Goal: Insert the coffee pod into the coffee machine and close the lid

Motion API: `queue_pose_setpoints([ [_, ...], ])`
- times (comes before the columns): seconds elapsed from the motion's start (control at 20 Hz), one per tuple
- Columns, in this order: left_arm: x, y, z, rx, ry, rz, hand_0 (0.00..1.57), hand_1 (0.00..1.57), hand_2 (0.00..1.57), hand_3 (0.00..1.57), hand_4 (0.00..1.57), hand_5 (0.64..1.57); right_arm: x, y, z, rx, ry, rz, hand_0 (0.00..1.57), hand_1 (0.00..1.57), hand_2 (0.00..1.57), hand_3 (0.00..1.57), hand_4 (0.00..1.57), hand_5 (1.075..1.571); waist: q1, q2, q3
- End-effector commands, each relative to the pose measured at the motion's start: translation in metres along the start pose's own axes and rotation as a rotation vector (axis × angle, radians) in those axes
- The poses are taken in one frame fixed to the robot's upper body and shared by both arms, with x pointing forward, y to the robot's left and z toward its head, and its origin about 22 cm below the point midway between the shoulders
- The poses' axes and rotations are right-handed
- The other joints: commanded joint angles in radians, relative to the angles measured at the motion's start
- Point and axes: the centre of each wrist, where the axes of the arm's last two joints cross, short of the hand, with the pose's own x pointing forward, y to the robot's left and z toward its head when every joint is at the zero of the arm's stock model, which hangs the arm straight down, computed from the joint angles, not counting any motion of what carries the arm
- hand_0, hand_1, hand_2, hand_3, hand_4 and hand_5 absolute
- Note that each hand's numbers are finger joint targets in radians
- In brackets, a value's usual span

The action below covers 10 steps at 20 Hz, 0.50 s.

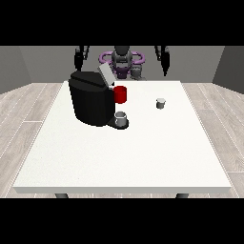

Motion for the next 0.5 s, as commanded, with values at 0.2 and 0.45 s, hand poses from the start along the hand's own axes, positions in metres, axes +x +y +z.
queue_pose_setpoints([
  [0.2,-0.003,0.027,-0.005,-0.069,-0.176,0.027,0.00,0.00,0.00,0.00,0.21,1.571,-0.003,-0.008,-0.003,-0.013,-0.024,-0.029,0.00,0.00,0.00,0.00,0.13,1.571,-0.001,0.031,0.0219],
  [0.45,-0.005,0.073,-0.012,-0.031,-0.192,-0.180,0.00,0.00,0.00,0.00,0.00,1.571,0.020,0.003,-0.012,-0.174,-0.201,-0.116,0.00,0.00,0.00,0.00,0.09,1.571,-0.069,0.075,0.0215],
])
